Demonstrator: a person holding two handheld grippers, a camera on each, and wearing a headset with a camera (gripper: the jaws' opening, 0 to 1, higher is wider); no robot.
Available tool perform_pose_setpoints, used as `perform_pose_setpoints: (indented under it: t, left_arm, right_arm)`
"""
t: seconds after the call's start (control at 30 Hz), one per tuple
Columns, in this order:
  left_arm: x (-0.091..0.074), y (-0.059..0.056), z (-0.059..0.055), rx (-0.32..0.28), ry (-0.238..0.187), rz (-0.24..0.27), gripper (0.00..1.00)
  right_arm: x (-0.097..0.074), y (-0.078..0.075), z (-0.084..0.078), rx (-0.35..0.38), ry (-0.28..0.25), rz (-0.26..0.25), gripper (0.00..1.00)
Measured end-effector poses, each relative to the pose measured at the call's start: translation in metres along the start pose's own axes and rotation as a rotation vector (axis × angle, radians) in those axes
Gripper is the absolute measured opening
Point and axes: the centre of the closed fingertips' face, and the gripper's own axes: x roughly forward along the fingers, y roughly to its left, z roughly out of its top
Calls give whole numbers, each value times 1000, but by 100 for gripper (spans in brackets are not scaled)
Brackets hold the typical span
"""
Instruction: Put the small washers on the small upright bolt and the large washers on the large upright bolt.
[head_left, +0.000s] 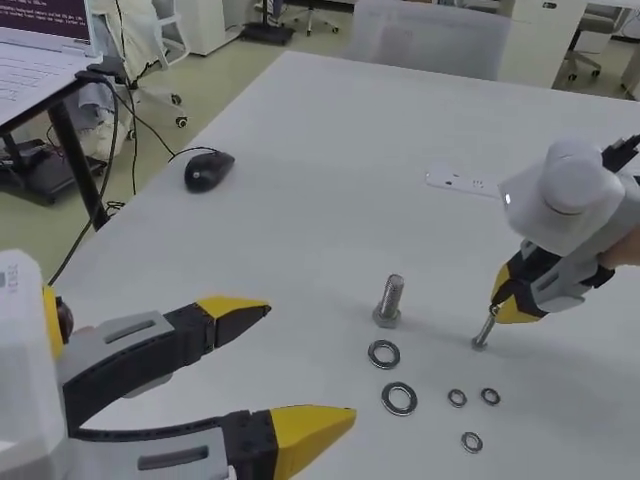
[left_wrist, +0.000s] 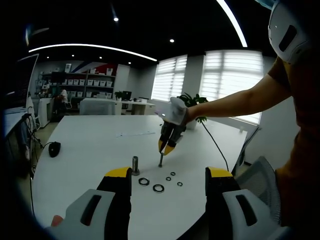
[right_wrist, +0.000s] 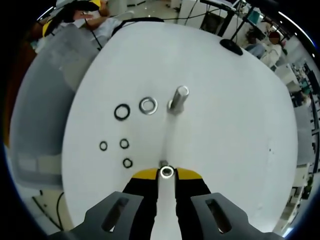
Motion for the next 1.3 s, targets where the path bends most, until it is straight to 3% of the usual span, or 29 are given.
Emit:
perform_pose_setpoints:
  t: [0.83,1.1,1.3]
  left_arm:
    - [2,1,2,-1,4,0,59]
    - [3,2,3,-1,3,0,58]
    - [3,0,4,4,0,-3,58]
  right_arm:
    - [41,4,-13,-39,6,-5,13]
    - [40,3,-14,-31,-10,-8,17]
    - [30,3,-16,-12,-16,-23,16]
